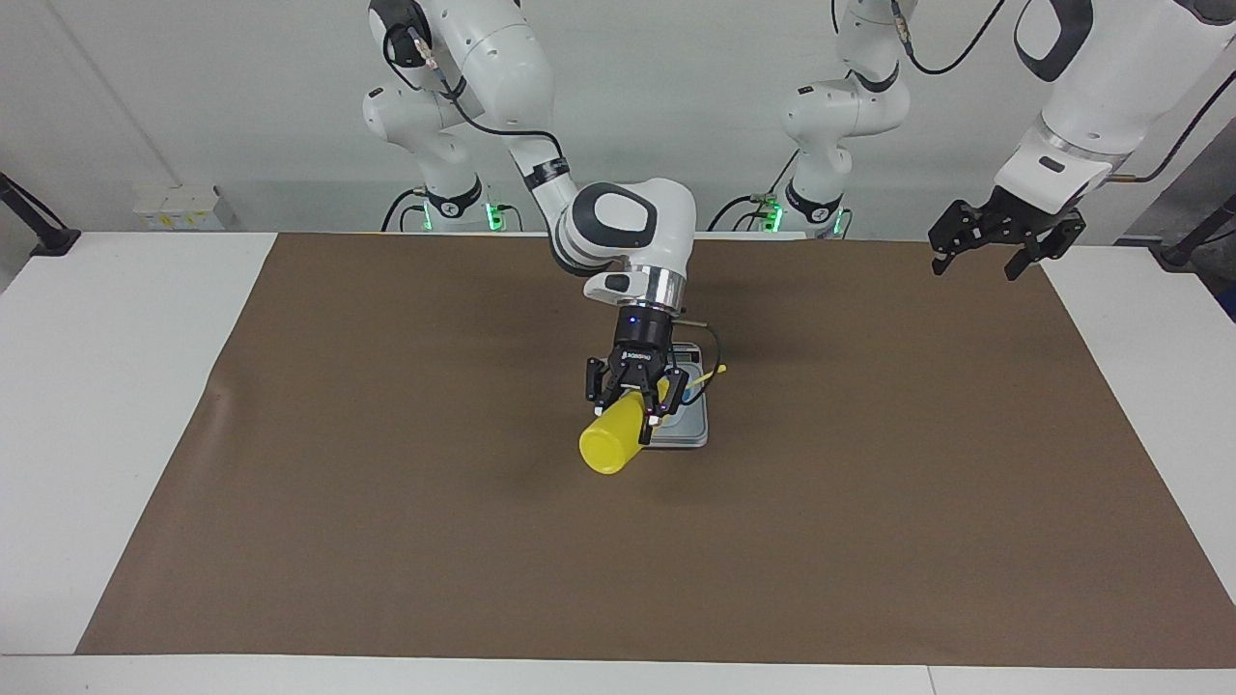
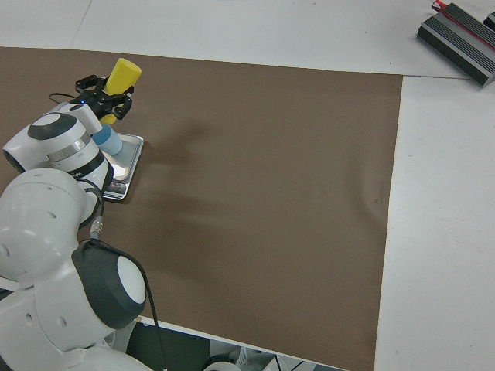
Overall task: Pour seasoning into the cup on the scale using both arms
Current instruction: 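Tilt the yellow bottle nozzle down over the blue cup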
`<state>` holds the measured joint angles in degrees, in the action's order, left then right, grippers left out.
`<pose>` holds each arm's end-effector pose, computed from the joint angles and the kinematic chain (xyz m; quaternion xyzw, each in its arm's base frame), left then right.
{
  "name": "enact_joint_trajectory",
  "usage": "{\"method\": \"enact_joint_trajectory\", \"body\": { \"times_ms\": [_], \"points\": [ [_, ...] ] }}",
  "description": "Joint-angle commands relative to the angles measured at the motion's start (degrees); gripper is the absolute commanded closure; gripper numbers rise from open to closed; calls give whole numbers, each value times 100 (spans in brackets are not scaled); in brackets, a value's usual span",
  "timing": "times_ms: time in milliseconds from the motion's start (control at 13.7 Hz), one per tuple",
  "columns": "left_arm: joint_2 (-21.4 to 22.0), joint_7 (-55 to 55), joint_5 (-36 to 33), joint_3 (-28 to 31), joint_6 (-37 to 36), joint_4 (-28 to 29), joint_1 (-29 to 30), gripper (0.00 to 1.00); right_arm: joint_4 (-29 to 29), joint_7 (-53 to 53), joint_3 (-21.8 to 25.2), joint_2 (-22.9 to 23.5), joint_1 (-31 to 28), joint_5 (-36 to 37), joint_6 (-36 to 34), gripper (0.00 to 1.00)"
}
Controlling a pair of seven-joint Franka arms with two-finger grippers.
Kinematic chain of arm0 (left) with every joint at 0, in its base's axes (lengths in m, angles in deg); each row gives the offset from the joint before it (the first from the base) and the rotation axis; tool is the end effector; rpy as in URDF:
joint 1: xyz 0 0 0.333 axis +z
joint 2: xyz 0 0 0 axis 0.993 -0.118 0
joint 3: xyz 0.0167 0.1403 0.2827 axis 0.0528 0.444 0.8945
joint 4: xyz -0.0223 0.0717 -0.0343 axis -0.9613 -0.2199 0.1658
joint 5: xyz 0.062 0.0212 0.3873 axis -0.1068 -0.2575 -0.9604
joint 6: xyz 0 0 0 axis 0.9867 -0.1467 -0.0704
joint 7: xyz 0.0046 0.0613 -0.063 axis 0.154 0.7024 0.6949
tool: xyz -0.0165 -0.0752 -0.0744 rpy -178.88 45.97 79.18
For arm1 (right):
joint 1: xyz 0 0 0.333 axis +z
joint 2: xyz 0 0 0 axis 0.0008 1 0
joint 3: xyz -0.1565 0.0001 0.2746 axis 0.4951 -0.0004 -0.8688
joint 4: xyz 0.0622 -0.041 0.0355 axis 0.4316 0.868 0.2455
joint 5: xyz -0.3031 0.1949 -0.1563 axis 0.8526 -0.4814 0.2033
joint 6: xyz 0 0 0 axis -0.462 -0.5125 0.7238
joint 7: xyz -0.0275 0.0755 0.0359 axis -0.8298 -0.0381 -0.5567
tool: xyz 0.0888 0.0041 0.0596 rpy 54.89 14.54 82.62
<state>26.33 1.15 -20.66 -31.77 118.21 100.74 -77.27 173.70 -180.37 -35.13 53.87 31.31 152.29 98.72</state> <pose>0.5510 -0.0412 0.6278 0.9978 -0.0651 -0.0100 0.0109 0.5661 0.3961 0.3805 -0.8016 0.2427 -0.5448 0.0413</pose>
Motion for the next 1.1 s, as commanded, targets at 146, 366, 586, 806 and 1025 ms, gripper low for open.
{"method": "enact_joint_trajectory", "body": {
  "times_ms": [146,366,586,806,1025],
  "points": [
    [93,49,-9,-55,54,121,81,0,-9,-73,-31,-125,-58,114,34,100],
    [93,49,-9,-55,54,121,81,0,-10,-12,-40,-274,-303,-290,700,100],
    [93,49,-9,-55,54,121,81,0,-9,259,-67,-450,-358,-1410,860,100],
    [93,49,-9,-55,63,130,81,0,-18,1015,-67,-652,-349,-3204,860,100],
    [93,49,-9,-55,54,121,81,0,-71,1271,-32,-749,-384,-5232,816,100]
  ]
}}
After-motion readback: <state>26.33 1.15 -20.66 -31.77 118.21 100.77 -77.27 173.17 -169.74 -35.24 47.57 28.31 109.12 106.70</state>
